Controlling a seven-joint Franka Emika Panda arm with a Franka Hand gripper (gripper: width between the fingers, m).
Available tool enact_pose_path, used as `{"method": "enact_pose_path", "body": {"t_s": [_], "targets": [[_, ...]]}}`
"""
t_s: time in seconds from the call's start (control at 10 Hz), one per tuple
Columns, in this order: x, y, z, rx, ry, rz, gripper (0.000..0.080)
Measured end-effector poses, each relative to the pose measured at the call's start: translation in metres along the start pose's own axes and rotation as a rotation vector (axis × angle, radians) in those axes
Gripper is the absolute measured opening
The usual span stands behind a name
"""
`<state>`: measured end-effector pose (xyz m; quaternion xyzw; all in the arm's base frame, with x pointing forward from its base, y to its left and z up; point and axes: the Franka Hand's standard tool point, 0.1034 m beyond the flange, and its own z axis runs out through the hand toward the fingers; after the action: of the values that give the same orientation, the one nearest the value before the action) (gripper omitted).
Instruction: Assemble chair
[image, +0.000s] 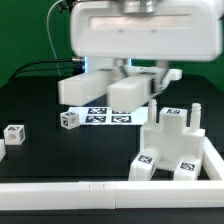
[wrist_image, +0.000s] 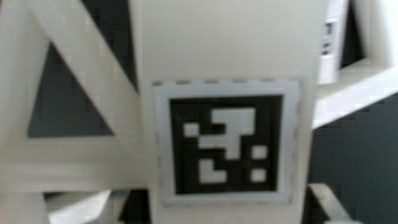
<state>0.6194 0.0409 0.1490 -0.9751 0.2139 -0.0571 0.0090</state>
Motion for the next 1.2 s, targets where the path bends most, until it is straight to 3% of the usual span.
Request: {"method": "enact_pose_path", "body": {"t_s": [0.2, 0.6, 0.8, 1.0, 1.2], "targets": [[-0.025, -0.034, 0.001, -0.007, -0.006, -0.088, 0.0282], [-0.029, -0.035, 0.006, -0.004, 0.011, -0.075, 0.0282], [-0.055, -0.055, 0.013, 0.005, 0.0, -0.037, 0.0282], [-0.064, -0.058, 0.02, 0.003, -0.002, -0.036, 0.0282], [-0.063, -0.058, 0.022, 0.002, 0.003, -0.037, 0.0282]]}}
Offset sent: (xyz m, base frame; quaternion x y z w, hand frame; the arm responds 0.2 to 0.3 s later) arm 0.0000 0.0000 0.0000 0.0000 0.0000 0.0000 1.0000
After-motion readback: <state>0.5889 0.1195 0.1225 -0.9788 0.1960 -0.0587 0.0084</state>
